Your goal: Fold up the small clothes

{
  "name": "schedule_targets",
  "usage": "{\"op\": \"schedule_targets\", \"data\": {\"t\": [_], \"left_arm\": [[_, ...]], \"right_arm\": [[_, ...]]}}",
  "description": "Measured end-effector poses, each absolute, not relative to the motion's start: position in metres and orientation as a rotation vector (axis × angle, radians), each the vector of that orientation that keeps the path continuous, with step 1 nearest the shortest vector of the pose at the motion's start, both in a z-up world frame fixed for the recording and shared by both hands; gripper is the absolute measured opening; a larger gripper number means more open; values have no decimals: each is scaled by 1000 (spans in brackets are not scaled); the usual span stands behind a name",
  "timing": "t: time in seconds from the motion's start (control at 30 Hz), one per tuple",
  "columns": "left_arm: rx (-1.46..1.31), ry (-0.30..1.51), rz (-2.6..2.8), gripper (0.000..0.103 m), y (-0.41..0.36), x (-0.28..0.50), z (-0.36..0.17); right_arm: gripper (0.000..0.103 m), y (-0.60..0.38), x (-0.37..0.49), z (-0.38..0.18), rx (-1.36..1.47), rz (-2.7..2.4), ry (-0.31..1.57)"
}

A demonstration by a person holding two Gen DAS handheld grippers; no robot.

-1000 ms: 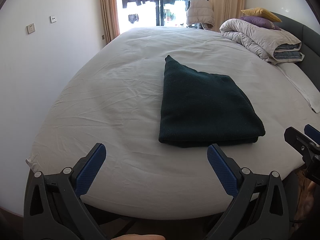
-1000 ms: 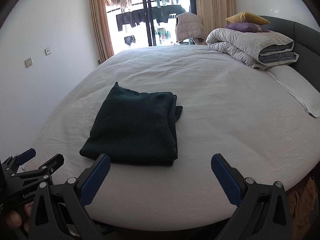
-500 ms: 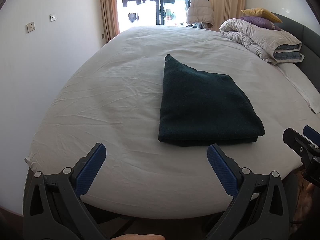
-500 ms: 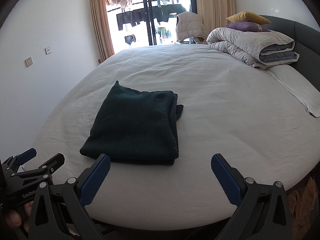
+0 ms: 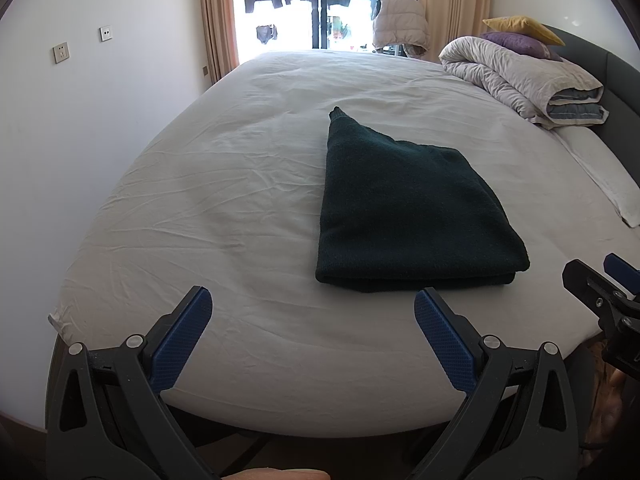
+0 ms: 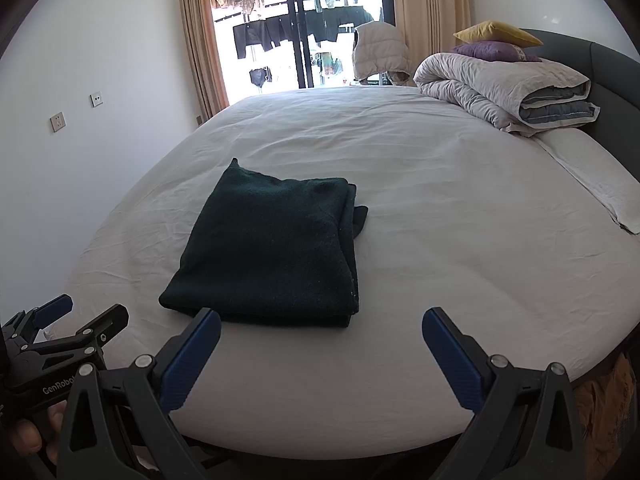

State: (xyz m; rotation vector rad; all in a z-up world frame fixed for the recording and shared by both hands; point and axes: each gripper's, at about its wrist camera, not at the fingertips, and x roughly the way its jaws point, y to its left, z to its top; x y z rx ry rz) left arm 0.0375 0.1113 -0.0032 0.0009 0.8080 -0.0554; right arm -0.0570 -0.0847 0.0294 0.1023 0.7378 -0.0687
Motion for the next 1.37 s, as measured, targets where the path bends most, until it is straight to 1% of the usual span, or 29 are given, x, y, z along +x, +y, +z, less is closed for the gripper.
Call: {"op": "schedule_targets", "data": {"t": [1.37], "left_arm": [[-11, 812, -53, 103, 109, 33, -5]], "right_arm": [[103, -89, -54, 23, 107, -60, 751]]}}
